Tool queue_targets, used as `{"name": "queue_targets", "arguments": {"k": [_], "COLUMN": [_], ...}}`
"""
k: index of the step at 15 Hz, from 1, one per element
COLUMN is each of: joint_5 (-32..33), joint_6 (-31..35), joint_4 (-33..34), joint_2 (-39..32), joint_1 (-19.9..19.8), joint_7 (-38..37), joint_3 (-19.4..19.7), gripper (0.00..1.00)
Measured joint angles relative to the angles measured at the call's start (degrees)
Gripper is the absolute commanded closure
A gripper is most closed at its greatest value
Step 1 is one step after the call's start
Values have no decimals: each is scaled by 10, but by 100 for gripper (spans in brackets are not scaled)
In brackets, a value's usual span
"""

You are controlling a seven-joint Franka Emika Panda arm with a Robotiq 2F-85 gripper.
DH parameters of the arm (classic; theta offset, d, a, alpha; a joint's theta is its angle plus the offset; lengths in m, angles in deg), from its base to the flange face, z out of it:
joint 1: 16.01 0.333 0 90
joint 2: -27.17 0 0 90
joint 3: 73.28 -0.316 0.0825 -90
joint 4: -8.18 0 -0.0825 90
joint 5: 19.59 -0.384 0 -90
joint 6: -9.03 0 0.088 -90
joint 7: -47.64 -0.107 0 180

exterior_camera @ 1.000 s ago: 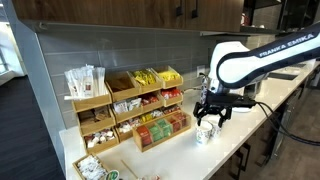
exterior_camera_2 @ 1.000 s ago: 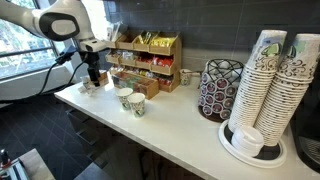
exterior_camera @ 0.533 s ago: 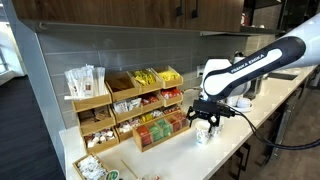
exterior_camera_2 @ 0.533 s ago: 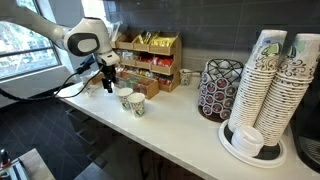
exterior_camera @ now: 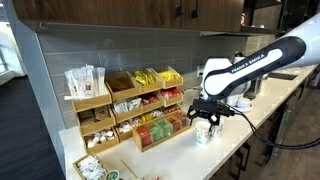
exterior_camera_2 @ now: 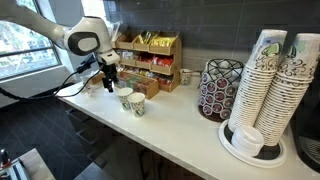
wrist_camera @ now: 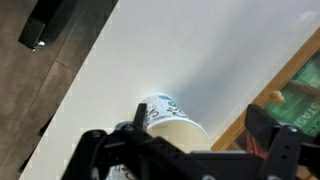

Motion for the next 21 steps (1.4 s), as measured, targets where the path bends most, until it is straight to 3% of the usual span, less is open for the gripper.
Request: {"name": "queue_targets", "arguments": {"k": [8, 17, 21], "joint_5": [74, 73, 40], "joint_6": [0, -5, -30], "joint_4": [0, 1, 8], "joint_2": [-6, -49, -49], "joint_1": [-5, 2, 3], "joint_7": [-97, -145, -134], "joint_3": [28, 31, 33], "gripper": [0, 0, 0]}}
